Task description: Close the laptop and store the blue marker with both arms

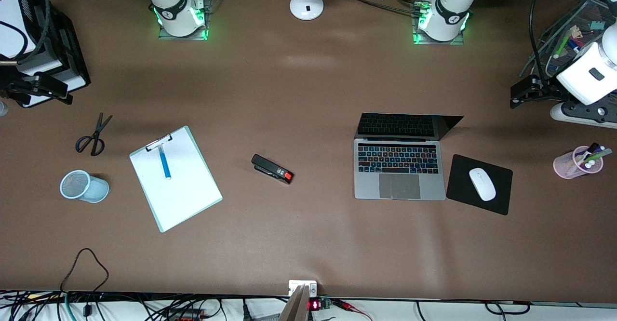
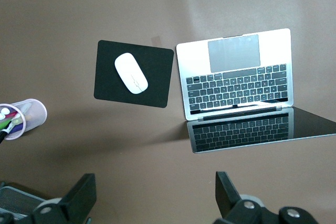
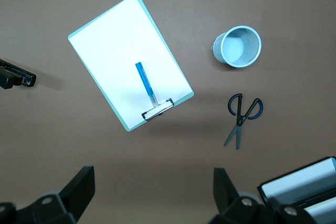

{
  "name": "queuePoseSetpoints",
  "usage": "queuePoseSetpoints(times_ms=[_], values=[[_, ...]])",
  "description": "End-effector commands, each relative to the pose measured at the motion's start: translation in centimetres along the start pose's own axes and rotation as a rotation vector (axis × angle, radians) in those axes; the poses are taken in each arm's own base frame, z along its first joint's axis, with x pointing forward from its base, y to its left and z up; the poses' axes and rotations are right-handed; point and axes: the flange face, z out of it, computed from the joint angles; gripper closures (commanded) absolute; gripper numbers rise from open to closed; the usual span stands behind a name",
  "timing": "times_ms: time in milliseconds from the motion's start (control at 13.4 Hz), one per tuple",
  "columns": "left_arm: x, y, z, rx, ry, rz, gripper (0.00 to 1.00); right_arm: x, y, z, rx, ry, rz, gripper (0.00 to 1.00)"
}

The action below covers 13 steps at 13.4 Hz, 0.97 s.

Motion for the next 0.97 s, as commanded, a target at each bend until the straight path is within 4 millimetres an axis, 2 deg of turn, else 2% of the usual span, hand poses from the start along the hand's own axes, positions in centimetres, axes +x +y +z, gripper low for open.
queuePoseSetpoints(times_ms=[0, 224, 524, 748, 898], values=[[0.2, -0.1, -0.6, -0.014, -0.001, 0.005, 0.00, -0.6, -0.1, -0.8, -0.013, 0.000, 0.001, 0.00], [0.2, -0.2, -0.6, -0.014, -0.001, 0.005, 0.00, -0.3, 0.0, -0.4, -0.012, -0.002, 0.002, 0.00], [0.3, -0.6, -0.3, -0.014, -0.008, -0.001, 0.00, 1.0, 0.1, 1.9, -0.031, -0.033, 0.000, 0.00], [0.4, -0.5, 0.0, -0.016, -0.012, -0.001, 0.00, 2.4, 0.1, 4.6, -0.032, -0.070, 0.005, 0.00], [0.4, -0.2, 0.6, -0.021, -0.041, 0.004, 0.00, 3.5, -2.0, 5.5, -0.049, -0.046, -0.030, 0.00]])
